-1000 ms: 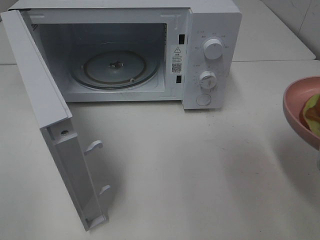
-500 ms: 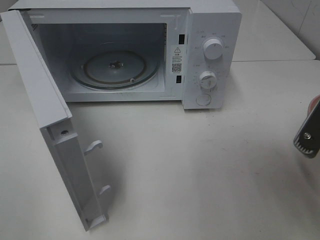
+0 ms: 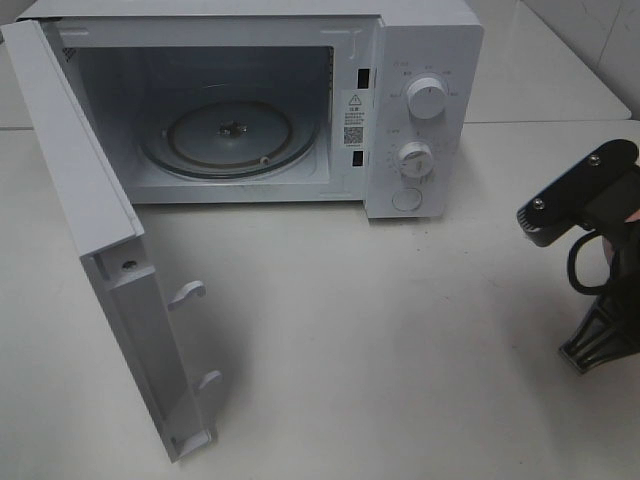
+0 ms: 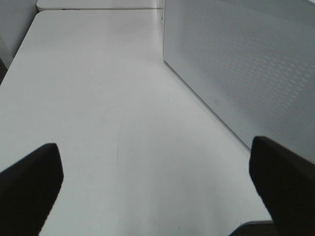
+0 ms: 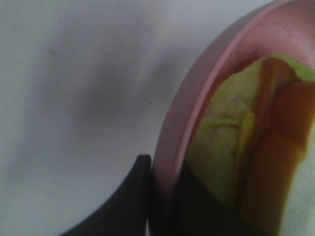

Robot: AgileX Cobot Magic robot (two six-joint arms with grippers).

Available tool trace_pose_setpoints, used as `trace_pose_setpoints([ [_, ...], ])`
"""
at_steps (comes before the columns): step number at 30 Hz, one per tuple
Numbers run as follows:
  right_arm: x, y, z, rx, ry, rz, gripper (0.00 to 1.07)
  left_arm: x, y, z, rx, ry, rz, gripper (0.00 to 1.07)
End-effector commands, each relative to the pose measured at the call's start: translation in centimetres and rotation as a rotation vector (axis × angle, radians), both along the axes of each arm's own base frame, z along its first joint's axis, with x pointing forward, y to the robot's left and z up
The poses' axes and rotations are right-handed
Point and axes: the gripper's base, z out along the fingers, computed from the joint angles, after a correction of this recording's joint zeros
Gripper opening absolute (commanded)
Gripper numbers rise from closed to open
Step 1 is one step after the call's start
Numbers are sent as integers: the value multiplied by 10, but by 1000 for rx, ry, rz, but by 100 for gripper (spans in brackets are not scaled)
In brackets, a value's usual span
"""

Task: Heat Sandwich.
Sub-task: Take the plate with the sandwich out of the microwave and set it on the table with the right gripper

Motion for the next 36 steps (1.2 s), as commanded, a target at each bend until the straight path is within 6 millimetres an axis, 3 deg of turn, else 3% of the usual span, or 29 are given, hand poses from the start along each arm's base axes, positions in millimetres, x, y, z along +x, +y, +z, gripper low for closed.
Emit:
trace_pose_setpoints([
  [1,8,3,2,-27,-37,-6,2,-2,0,1,-5,-29,6,98],
  [9,24,4,-7,-67,-26,-34,2,-2,0,1,-5,-29,6,98],
  [16,44,-15,-8,-74,-45,-104,2,-2,0,1,-5,-29,6,98],
  [31,61,-55,-8,-7,-118,-246,2,-2,0,1,-5,-29,6,98],
  [36,64,-55,-15,-21,-98,-252,2,-2,0,1,-5,-29,6,98],
])
